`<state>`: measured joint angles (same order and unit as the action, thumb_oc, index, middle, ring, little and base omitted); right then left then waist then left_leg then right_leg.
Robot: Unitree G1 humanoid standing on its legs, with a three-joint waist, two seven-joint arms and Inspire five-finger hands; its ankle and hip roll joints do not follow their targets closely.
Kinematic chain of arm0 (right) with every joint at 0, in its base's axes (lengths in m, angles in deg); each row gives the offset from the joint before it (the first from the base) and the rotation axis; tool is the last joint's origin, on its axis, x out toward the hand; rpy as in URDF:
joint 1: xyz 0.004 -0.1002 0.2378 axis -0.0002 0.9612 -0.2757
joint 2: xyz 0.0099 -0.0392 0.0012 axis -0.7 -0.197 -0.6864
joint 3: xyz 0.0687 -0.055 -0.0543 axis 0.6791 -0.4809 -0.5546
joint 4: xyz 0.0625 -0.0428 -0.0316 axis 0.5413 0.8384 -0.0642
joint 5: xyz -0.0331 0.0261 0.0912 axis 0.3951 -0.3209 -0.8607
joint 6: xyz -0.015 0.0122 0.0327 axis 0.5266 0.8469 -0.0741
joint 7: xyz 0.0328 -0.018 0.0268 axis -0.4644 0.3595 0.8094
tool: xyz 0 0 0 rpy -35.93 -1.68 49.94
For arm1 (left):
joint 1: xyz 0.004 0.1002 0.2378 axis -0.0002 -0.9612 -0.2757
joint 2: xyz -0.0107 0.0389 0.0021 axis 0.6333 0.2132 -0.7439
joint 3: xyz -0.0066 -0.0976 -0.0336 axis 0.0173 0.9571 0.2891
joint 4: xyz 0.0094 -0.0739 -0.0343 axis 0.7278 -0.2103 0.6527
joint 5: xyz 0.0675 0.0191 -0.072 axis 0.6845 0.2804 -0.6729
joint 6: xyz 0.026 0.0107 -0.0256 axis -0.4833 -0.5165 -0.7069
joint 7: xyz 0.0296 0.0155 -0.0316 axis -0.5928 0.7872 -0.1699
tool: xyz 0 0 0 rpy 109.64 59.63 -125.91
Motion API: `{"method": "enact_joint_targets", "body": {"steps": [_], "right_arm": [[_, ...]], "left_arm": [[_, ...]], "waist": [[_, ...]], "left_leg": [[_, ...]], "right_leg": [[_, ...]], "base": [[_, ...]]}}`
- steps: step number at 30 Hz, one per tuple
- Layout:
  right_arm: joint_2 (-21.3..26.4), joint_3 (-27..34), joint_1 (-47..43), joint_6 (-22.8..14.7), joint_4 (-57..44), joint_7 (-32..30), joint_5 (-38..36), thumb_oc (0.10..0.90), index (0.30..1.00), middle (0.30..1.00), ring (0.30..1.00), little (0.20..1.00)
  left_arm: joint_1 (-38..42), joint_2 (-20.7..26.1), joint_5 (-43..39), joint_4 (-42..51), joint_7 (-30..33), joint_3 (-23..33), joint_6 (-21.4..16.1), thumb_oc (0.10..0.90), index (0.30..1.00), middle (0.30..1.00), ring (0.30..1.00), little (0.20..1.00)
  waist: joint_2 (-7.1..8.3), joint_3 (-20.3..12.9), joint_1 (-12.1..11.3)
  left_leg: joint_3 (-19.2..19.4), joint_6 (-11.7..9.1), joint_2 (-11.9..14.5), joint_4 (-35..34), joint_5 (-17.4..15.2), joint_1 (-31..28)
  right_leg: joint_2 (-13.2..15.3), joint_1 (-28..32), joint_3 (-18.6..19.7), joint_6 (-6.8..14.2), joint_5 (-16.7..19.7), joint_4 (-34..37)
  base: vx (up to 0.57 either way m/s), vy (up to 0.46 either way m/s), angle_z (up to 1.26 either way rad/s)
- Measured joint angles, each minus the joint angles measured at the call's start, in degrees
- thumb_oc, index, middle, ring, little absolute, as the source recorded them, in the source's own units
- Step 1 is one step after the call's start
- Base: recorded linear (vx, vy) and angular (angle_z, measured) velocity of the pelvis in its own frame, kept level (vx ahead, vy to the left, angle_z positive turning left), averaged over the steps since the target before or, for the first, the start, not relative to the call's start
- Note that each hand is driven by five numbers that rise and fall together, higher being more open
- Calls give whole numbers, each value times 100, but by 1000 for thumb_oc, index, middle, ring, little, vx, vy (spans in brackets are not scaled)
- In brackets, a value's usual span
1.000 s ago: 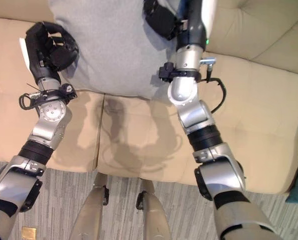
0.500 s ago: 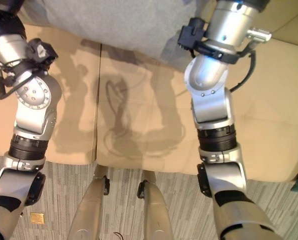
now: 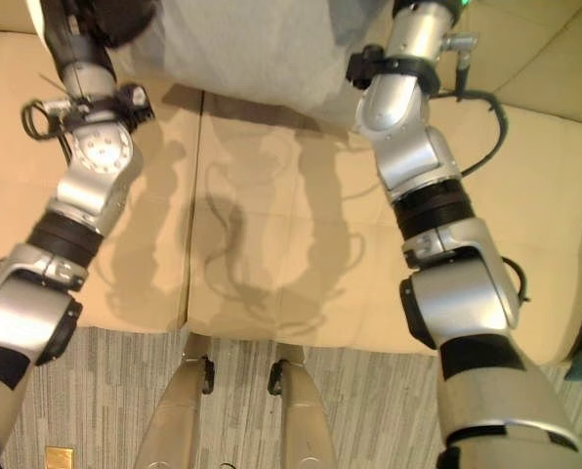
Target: Pick up all the scattered cushions and arrange them neatly on the sofa.
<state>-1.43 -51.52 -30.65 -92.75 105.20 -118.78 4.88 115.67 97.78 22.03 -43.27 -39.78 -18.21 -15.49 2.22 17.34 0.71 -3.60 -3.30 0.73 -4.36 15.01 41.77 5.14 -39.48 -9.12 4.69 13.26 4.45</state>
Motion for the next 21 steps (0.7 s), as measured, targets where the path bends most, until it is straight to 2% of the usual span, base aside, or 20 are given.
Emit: {"method": "enact_joint_targets", "body": {"steps": [5, 11, 13, 15, 18, 21], "right_arm": [[-4, -40, 603, 0, -455, 293, -66, 800, 900, 900, 900, 900], [-4, -45, 770, -19, -597, 661, -436, 800, 900, 900, 900, 900], [-3, -22, 826, -31, -638, 797, -499, 800, 900, 900, 900, 900], [-2, 86, 1139, -91, -833, 895, -534, 800, 900, 900, 900, 900], [-21, 549, 1779, -325, -1281, 1182, -787, 800, 900, 900, 900, 900], [-146, 726, 2027, -290, -1193, 1309, -1168, 800, 900, 900, 900, 900]], "left_arm": [[-1010, -431, -170, 350, -315, 94, 8, 800, 900, 900, 900, 900], [-1253, -487, -259, 562, -583, 93, 1, 800, 900, 900, 900, 900], [-1292, -347, -262, 558, -694, 99, 3, 800, 900, 900, 900, 900], [-1329, 18, -260, 553, -820, 108, 64, 800, 900, 900, 900, 900], [-1492, 520, -142, 556, -962, 516, 119, 800, 900, 900, 900, 900], [-1580, 589, -162, 512, -892, 1062, 121, 800, 900, 900, 900, 900]], "waist": [[2, 2, -6], [2, 2, -5], [2, 2, 0], [2, 2, 1], [2, 2, 4], [3, 3, -1]], "left_leg": [[20, 35, -5, -37, 32, -5], [29, 34, 6, -61, 32, -140], [31, 33, 24, -61, 32, -155], [41, 31, 60, -61, 32, -160], [93, 31, 73, -61, 31, -196], [114, 29, 78, -62, 29, -289]], "right_leg": [[4, -16, 0, -24, 22, 13], [-6, 121, -3, -23, 21, 44], [-23, 133, -2, -23, 21, 44], [-60, 133, 4, -24, 22, 44], [-68, 143, 28, -25, 23, 46], [-73, 255, 32, -24, 22, 68]], "base": [[0, 0, 0], [0, 0, 0], [-8, -6, -2], [-11, 3, -5], [0, 6, -5], [1, 2, -1]]}}
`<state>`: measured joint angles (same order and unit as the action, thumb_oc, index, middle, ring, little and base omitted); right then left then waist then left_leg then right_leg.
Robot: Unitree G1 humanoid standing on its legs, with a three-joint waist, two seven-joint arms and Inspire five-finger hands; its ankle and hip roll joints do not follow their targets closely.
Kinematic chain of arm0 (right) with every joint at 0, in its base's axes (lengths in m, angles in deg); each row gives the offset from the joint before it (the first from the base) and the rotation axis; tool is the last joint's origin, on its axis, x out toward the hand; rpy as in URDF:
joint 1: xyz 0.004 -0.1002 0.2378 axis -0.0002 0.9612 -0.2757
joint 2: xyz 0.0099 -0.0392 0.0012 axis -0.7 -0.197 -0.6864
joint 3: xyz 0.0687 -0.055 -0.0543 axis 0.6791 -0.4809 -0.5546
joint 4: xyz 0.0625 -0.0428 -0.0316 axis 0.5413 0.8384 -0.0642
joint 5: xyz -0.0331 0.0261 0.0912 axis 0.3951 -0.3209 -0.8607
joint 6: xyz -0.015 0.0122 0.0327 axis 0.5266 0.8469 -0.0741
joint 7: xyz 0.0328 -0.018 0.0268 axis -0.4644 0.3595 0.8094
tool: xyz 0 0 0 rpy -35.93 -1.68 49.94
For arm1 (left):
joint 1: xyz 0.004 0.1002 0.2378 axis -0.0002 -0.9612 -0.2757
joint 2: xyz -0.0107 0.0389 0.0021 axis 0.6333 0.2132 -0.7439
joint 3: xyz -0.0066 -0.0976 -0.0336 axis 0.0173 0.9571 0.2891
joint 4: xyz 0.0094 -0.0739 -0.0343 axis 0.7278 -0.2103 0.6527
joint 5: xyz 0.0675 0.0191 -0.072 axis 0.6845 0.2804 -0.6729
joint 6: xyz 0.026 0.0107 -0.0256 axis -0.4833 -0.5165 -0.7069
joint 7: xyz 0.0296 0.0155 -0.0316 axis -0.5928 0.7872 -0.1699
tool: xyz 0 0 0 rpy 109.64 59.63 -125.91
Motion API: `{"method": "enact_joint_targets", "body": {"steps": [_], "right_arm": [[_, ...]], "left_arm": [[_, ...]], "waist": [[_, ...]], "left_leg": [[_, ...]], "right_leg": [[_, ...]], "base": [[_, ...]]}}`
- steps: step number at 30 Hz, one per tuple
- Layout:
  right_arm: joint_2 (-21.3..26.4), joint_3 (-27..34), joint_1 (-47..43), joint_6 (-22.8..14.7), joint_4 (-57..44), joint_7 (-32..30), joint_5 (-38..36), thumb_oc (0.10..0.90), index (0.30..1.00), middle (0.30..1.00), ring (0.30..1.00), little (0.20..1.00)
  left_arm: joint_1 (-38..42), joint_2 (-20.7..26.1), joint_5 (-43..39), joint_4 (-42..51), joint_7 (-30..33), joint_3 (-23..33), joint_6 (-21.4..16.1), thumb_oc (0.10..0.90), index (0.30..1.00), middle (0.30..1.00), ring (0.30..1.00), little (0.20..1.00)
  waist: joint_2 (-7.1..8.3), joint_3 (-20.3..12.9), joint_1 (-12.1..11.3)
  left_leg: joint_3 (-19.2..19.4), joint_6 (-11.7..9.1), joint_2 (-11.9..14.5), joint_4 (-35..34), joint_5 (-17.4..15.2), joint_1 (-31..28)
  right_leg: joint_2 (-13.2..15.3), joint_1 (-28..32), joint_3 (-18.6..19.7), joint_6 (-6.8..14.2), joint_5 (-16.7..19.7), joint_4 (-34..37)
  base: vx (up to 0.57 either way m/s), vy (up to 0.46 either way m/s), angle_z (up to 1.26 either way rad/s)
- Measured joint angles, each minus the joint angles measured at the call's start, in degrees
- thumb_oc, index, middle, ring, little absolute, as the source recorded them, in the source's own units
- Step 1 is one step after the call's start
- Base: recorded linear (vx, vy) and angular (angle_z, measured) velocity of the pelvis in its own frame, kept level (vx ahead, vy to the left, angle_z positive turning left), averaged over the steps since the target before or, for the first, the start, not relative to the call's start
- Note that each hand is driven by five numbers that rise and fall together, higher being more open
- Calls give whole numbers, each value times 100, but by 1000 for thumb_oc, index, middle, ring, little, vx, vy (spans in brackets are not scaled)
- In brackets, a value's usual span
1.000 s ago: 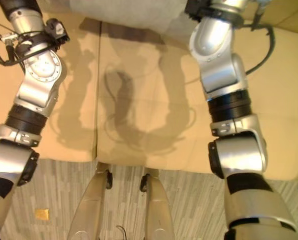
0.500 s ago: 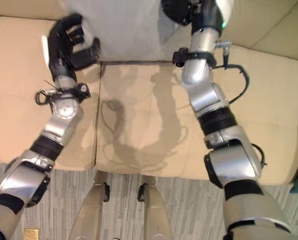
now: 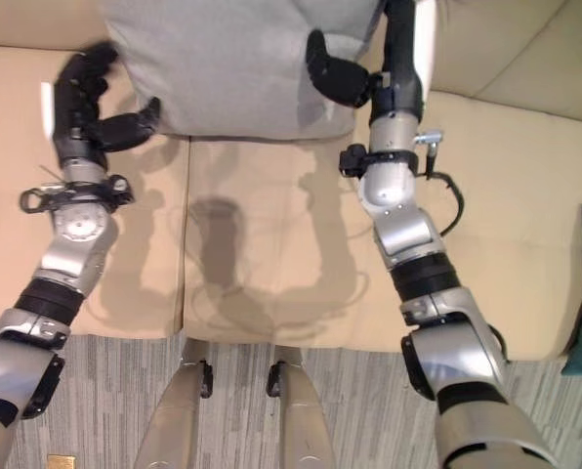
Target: Pick up all the scattered cushions and arrange them neatly on the sofa.
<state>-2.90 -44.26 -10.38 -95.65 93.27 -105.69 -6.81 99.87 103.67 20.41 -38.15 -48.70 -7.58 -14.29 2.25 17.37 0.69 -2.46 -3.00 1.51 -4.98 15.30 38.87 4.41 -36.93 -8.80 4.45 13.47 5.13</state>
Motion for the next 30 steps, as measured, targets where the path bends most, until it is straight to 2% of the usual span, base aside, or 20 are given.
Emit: {"method": "enact_joint_targets", "body": {"steps": [5, 8, 16, 21, 25, 30], "right_arm": [[-114, 67, 118, 4, 5, 191, -149, 800, 900, 900, 900, 900], [-117, 193, 173, 10, -13, 198, -143, 800, 900, 900, 900, 900], [43, 858, 425, 44, -19, 166, -164, 800, 900, 900, 900, 900], [52, 1521, 632, -139, -87, 167, -769, 800, 900, 900, 900, 900], [419, 1753, 1020, -205, -119, 184, -1153, 800, 900, 900, 900, 900], [526, 2005, 1650, -237, -182, 249, -1186, 800, 900, 900, 900, 900]], "left_arm": [[-30, 231, 3, 45, -52, 174, -2, 800, 900, 900, 900, 900], [-338, 235, 2, 188, -139, 265, -1, 800, 900, 900, 900, 900], [-1066, 217, -110, 414, -294, 549, -3, 800, 900, 900, 900, 900], [-1618, 202, -287, 734, -539, 750, -11, 800, 900, 900, 900, 900], [-2025, 78, -500, 835, -670, 1134, -12, 800, 900, 900, 900, 900], [-2562, 58, -671, 907, -781, 1436, -14, 800, 900, 900, 900, 900]], "waist": [[0, 0, -30], [0, 0, -45], [-1, 0, -162], [-1, 0, -200], [-1, 0, -233], [-1, 0, -244]], "left_leg": [[10, -36, 11, -1, -29, -86], [26, -46, 7, -3, -42, -128], [15, -52, 9, -3, -49, -137], [-12, -79, 7, -4, -76, -137], [-20, -91, 4, -4, -91, -150], [-21, -93, 7, -3, -92, -251]], "right_leg": [[-10, 70, 17, 4, -5, 2], [-7, 103, 50, 5, -7, 2], [-8, 123, 36, 29, -28, 4], [-4, 136, 0, 60, -56, 4], [0, 157, -20, 66, -74, 4], [-2, 263, -32, 94, -105, 4]], "base": [[-2, 6, -1], [0, 0, 0], [0, 0, 0], [0, 0, 0], [0, 0, 0], [0, 0, 0]]}}
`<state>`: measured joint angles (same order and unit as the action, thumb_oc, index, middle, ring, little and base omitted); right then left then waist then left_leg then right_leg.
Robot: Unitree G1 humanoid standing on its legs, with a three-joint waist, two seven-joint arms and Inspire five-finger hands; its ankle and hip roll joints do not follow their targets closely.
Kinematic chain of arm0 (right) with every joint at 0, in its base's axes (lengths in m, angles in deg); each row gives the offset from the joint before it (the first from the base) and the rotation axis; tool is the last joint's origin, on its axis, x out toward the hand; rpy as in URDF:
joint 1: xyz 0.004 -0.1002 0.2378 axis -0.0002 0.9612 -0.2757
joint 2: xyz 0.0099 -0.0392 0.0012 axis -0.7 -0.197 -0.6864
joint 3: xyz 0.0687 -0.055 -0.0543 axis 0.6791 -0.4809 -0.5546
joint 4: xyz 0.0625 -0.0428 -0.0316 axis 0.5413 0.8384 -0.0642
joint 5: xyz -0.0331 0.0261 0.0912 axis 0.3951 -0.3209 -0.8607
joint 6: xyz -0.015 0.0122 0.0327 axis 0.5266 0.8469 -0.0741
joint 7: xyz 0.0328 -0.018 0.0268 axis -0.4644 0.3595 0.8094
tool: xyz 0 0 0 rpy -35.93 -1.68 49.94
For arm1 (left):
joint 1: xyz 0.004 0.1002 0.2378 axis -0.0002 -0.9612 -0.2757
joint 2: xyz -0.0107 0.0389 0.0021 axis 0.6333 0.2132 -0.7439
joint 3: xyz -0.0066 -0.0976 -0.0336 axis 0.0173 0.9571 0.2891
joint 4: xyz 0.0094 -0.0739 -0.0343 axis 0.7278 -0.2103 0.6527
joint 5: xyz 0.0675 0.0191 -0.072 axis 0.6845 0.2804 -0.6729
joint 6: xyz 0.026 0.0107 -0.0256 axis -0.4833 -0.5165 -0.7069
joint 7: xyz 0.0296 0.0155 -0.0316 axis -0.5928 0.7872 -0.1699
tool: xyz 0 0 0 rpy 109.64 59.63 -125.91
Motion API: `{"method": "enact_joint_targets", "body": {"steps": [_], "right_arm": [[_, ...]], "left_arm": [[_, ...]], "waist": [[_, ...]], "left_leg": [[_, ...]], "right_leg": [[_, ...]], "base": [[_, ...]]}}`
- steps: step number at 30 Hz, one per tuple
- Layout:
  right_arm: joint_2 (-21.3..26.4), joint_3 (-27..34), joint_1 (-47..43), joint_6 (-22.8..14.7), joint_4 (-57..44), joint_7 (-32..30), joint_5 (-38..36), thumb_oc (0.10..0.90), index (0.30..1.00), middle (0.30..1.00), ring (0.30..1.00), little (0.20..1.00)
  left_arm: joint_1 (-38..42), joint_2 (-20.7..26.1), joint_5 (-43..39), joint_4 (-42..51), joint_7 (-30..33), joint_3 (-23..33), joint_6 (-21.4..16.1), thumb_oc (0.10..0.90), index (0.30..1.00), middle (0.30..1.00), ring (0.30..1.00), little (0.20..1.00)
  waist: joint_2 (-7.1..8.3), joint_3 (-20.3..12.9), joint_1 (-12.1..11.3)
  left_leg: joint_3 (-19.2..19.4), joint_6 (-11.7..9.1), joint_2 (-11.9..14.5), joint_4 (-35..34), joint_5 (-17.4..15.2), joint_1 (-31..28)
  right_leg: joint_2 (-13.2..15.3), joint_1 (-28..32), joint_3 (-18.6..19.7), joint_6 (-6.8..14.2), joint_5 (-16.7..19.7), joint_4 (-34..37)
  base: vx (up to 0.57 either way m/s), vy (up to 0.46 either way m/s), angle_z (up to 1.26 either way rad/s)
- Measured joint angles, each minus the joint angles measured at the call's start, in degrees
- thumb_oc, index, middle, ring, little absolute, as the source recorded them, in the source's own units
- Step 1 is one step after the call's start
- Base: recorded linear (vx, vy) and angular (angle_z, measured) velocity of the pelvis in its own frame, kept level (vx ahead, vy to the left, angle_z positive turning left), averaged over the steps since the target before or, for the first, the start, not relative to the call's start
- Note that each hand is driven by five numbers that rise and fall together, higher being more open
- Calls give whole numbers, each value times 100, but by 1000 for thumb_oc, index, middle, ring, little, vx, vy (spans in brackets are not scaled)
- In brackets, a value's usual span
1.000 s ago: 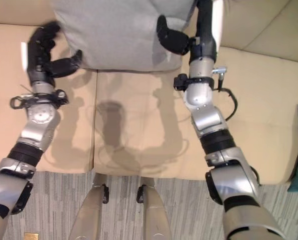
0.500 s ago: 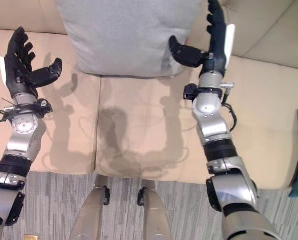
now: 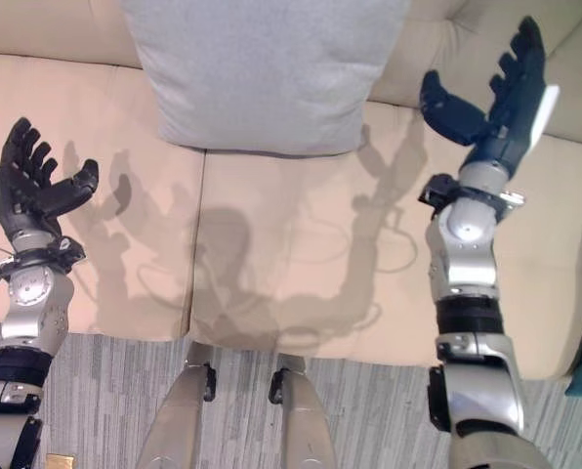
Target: Pick up all the scattered cushions and arrange them neatly on the sofa.
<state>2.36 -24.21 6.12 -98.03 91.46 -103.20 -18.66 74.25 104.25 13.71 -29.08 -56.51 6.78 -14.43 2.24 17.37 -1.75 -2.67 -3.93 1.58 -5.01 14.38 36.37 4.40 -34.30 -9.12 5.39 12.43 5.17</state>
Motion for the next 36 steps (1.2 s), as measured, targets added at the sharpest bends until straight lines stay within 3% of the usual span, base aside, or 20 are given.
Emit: {"method": "enact_joint_targets", "body": {"steps": [6, 7, 12, 15, 19, 22, 27, 32, 36], "right_arm": [[-59, -2, 571, 2, -27, 203, -60, 800, 900, 900, 900, 900], [-196, -2, 865, 3, -113, 211, -23, 800, 900, 900, 900, 900], [-867, -192, 2151, 122, -133, 632, 610, 800, 900, 900, 900, 900], [-893, -360, 2632, 252, -82, 822, 914, 800, 900, 900, 900, 900], [-742, -510, 3132, 329, 4, 989, 1849, 800, 900, 900, 900, 900], [-788, -784, 3811, 426, 307, 1199, 2364, 800, 900, 900, 900, 900], [-908, -1015, 4331, 558, 1117, 1368, 2823, 800, 900, 900, 900, 900], [-1170, -1286, 4630, 558, 1981, 1478, 3049, 800, 900, 900, 900, 900], [-1264, -1383, 4882, 605, 2200, 1615, 3045, 800, 900, 900, 900, 900]], "left_arm": [[-421, -233, -9, 42, -52, 197, -16, 800, 900, 900, 900, 900], [-666, -468, -9, 53, -137, 247, -16, 800, 900, 900, 900, 900], [-1839, -849, 117, -73, -674, 161, 32, 800, 900, 900, 900, 900], [-2219, -868, 227, -247, -868, 164, 167, 800, 900, 900, 900, 900], [-2678, -979, 360, -556, -1147, 227, 282, 800, 900, 900, 900, 900], [-3292, -1188, 489, -939, -1265, 214, 443, 800, 900, 900, 900, 900], [-3465, -1360, 949, -1914, -1371, 171, 605, 800, 900, 900, 900, 900], [-3568, -1471, 1305, -2613, -1404, 115, 754, 800, 900, 900, 900, 900], [-3625, -1476, 1614, -2999, -1414, -162, 819, 800, 900, 900, 900, 900]], "waist": [[0, 0, -45], [0, 0, -43], [0, 0, -35], [-3, -17, -18], [-1, -107, 64], [43, -731, 121], [33, -1040, 148], [32, -1423, 209], [-10, -1523, 283]], "left_leg": [[0, -20, 4, -1, -27, -81], [1, -20, 2, -1, -60, -184], [12, -31, 11, -1, -256, -946], [30, -48, 24, -2, -330, -1404], [37, -38, 41, -3, -475, -1914], [57, -21, 47, -6, -627, -2252], [133, 21, 66, -10, -768, -2942], [150, 64, 130, -37, -886, -3231], [125, 67, 172, -41, -888, -3348]], "right_leg": [[-1, 81, 3, 17, -16, 1], [2, 181, 1, 17, -38, 1], [-2, 937, -8, -43, -238, 2], [-9, 1396, -14, 42, -331, 6], [-15, 1903, -27, 19, -453, 7], [-21, 2233, -30, 9, -611, 16], [-28, 2895, 7, 27, -761, 54], [-91, 3177, 11, -14, -786, 49], [-145, 3349, 1, -83, -818, 52]], "base": [[0, 0, 0], [51, -31, 1], [77, -26, 0], [46, -11, -1], [62, -34, 1], [46, -25, -2], [37, -56, -6], [7, -68, -4], [-32, -69, 1]]}}
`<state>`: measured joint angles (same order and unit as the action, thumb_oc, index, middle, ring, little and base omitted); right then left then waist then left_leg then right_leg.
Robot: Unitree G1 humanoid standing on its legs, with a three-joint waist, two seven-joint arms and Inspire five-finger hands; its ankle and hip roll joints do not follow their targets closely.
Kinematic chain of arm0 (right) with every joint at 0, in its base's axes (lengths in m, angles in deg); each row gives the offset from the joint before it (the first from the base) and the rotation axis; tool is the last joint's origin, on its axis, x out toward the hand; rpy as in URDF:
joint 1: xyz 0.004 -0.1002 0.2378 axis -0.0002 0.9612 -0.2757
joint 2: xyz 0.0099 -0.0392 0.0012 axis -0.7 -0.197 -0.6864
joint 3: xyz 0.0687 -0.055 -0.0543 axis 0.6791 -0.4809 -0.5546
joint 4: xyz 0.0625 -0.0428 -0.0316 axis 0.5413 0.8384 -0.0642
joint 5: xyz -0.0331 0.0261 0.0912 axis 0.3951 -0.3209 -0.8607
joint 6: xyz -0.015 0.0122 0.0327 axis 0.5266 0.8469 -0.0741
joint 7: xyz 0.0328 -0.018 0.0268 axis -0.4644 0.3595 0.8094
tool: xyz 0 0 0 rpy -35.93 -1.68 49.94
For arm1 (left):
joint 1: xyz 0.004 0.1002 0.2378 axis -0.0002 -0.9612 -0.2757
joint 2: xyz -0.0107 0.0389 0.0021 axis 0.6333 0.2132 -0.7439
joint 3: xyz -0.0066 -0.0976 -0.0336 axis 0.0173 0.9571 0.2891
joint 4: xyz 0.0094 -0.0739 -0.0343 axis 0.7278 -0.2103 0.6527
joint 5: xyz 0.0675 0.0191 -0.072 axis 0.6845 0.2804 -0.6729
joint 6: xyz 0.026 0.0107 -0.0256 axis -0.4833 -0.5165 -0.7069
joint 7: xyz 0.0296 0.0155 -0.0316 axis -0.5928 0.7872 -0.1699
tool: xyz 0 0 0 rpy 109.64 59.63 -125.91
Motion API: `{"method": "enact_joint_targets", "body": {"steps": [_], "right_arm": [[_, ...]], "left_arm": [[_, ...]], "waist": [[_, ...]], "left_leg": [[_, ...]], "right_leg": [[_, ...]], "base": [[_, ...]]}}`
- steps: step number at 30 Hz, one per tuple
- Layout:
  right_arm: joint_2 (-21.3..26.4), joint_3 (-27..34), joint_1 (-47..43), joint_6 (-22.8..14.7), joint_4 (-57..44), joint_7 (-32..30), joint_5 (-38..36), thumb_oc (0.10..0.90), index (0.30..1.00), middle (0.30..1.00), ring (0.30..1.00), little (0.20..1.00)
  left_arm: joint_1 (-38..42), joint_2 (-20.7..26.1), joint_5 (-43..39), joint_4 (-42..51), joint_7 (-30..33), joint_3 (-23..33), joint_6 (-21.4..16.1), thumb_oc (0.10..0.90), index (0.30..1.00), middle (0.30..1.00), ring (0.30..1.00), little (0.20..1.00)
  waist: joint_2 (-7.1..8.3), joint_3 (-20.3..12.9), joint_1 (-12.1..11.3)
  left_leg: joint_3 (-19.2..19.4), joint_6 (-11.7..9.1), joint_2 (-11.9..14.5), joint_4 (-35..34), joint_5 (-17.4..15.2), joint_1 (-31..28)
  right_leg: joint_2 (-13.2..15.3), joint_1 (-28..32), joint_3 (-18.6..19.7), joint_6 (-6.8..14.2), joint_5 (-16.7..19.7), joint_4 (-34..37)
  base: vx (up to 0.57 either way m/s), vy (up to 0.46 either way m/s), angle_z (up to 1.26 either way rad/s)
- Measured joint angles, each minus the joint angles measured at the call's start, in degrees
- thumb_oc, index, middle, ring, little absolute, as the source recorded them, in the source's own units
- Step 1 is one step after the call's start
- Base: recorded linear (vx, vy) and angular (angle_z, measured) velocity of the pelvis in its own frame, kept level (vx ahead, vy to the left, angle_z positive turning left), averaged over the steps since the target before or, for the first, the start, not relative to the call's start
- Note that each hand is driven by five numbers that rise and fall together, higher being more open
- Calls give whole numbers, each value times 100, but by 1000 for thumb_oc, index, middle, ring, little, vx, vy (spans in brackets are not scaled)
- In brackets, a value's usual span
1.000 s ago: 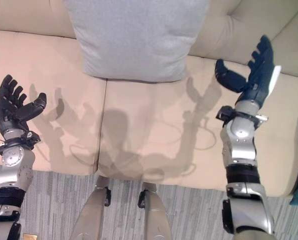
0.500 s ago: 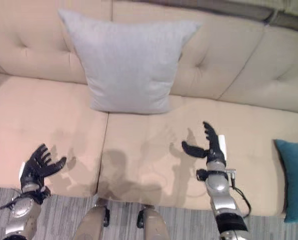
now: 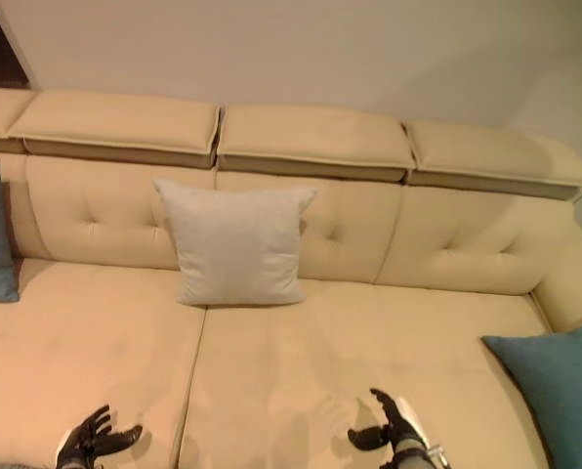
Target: Pick up all the scattered cushions and arrange them neatly on the sofa.
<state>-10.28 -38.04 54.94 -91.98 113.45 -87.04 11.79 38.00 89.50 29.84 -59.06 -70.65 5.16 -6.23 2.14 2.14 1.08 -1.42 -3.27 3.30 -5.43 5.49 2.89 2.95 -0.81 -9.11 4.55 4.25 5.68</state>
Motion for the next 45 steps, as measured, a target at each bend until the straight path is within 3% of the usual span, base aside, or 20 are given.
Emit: {"method": "enact_joint_targets", "body": {"steps": [7, 10, 12, 16, 21, 24, 25, 26, 27, 29, 30, 31, 32, 33, 36, 38, 40, 41, 42, 45], "right_arm": [[-96, -61, 9, -64, 593, 46, -165, 800, 900, 900, 900, 900], [-167, -108, -320, 6, 913, 42, -262, 800, 900, 900, 900, 900], [-135, -152, -417, 9, 896, 45, -263, 800, 900, 900, 900, 900], [-130, -163, -725, 50, 1335, 68, -259, 800, 900, 900, 900, 900], [-366, -160, -928, 159, 1785, 71, -250, 800, 900, 900, 900, 900], [-537, -154, -942, 219, 1870, 71, -245, 800, 900, 900, 900, 900], [-535, -197, -1064, 250, 1972, 85, -242, 800, 900, 900, 900, 900], [-531, -256, -1186, 266, 1979, 71, -236, 800, 900, 900, 900, 900], [-527, -271, -1136, 302, 2029, 74, -227, 800, 900, 900, 900, 900], [-540, -283, -1089, 299, 2084, 90, -223, 800, 900, 900, 900, 900], [-548, -269, -1099, 280, 2116, 98, -225, 800, 900, 900, 900, 900], [-573, -265, -1095, 293, 2001, 80, -254, 800, 900, 900, 900, 900], [-665, -268, -1158, 226, 1967, 64, -264, 800, 900, 900, 900, 900], [-662, -269, -1224, 226, 1973, 65, -280, 800, 900, 900, 900, 900], [-592, -248, -904, 222, 1971, 57, -496, 800, 900, 900, 900, 900], [-421, -264, -555, 250, 2022, 49, -529, 800, 900, 900, 900, 900], [-590, -216, -583, 247, 2095, 11, -616, 800, 900, 900, 900, 900], [-723, -353, -812, 131, 2195, -16, -698, 800, 900, 900, 900, 900], [-671, -371, -983, 131, 2199, -13, -720, 800, 900, 900, 900, 900], [-560, 2, -1045, 304, 2213, -69, -845, 800, 900, 900, 900, 900]], "left_arm": [[147, -15, 257, -191, -2, -446, 52, 800, 900, 900, 900, 900], [439, -40, 254, -554, -32, -430, 66, 800, 900, 900, 900, 900], [464, -151, 252, -657, -114, -443, 75, 800, 900, 900, 900, 900], [613, -467, 251, -666, -133, -562, 78, 800, 900, 900, 900, 900], [882, -452, 373, -894, -191, -673, 71, 800, 900, 900, 900, 900], [954, -369, 369, -1016, -168, -657, 63, 800, 900, 900, 900, 900], [1019, -373, 369, -1110, -166, -646, 74, 800, 900, 900, 900, 900], [1045, -352, 373, -1186, -162, -606, 97, 800, 900, 900, 900, 900], [1114, -392, 373, -1296, -159, -534, 106, 800, 900, 900, 900, 900], [936, -322, 416, -1350, -165, -458, 117, 800, 900, 900, 900, 900], [843, -226, 433, -1482, -117, -324, 135, 800, 900, 900, 900, 900], [756, -184, 428, -1514, -78, -325, 191, 800, 900, 900, 900, 900], [641, -78, 429, -1485, -77, -319, 212, 800, 900, 900, 900, 900], [619, -157, 432, -1451, -115, -377, 235, 800, 900, 900, 900, 900], [593, -251, 473, -1457, -89, -563, 266, 800, 900, 900, 900, 900], [566, -431, 544, -1463, -97, -581, 323, 800, 900, 900, 900, 900], [725, -559, 530, -1157, -72, -737, 304, 800, 900, 900, 900, 900], [871, -447, 462, -1112, -82, -809, 261, 800, 900, 900, 900, 900], [1063, -470, 457, -1130, -98, -799, 273, 800, 900, 900, 900, 900], [1459, -676, 490, -1309, -110, -842, 196, 800, 900, 900, 900, 900]], "waist": [[-38, -23, -2], [226, 148, -14], [265, 164, 157], [-104, 144, 175], [131, 142, 229], [281, 196, 234], [226, 227, 162], [189, 336, 128], [54, 386, 43], [-137, 386, -182], [-69, 326, -333], [28, 230, -490], [243, 107, -545], [107, 69, -506], [-100, -109, -474], [-195, -186, -310], [-52, -38, -88], [130, 93, -221], [87, 169, -183], [-120, 279, 152]], "left_leg": [[-212, -20, 133, 219, 17, 120], [-308, -272, -95, 1344, -414, 389], [-562, -270, -101, 1898, -830, 105], [-884, -132, -107, 1094, -1289, -466], [-749, 276, -719, 722, -980, -466], [-526, 473, -1077, 1229, -1004, -27], [-449, 544, -1014, 1446, -1043, 235], [-347, 692, -1004, 1417, -967, 315], [-273, 744, -847, 1400, -939, 314], [-132, 729, -552, 1014, -666, 92], [-74, 683, -475, 879, -461, 72], [40, 552, -433, 789, -374, 103], [62, 279, -458, 560, -210, 211], [-101, 21, -200, 298, 63, 205], [-266, -231, 289, 287, 102, 309], [-427, -285, 67, 725, -79, 311], [-913, -298, -182, 1332, 130, 483], [-2129, -493, -653, 2088, -200, 741], [-2644, -428, -975, 2133, -485, 768], [-1959, 135, -927, 1188, -723, 300]], "right_leg": [[-159, -28, -159, -231, 58, -37], [122, -100, -138, -557, 201, 0], [263, -39, -105, -462, 196, -51], [269, -266, 193, -184, 353, -149], [861, -606, 477, 211, 501, -184], [1096, -1017, 629, 378, 1076, -316], [1067, -1206, 613, 593, 1477, -147], [1040, -1257, 445, 855, 1188, -368], [935, -1325, 141, 402, 215, -1405], [613, -1147, -4, 490, -969, -3037], [552, -599, -7, 507, -1536, -3330], [550, -102, -126, 566, -1641, -2593], [404, 414, -177, 179, -1475, -1104], [83, 537, -193, 22, -1100, -607], [-483, 487, -239, -432, -1015, -572], [-396, 419, -290, -644, -902, -551], [-184, 317, 37, -553, -821, -689], [-74, 139, 583, -441, -622, -740], [-79, -36, 877, -398, -363, -524], [-169, -353, 1255, -209, -148, -460]], "base": [[-174, -31, 12], [-143, 84, -14], [-110, 136, 4], [-176, 182, -29], [-244, 147, -16], [-384, 113, -40], [-269, 83, -84], [-273, 85, -59], [-179, 14, -59], [-217, -84, -51], [-179, -177, -48], [-140, -207, -71], [-45, -172, -40], [-49, -201, -14], [-63, -154, 13], [-129, -41, -7], [-315, 125, -103], [-186, 208, -243], [-197, 307, -228], [-154, 202, -95]]}}
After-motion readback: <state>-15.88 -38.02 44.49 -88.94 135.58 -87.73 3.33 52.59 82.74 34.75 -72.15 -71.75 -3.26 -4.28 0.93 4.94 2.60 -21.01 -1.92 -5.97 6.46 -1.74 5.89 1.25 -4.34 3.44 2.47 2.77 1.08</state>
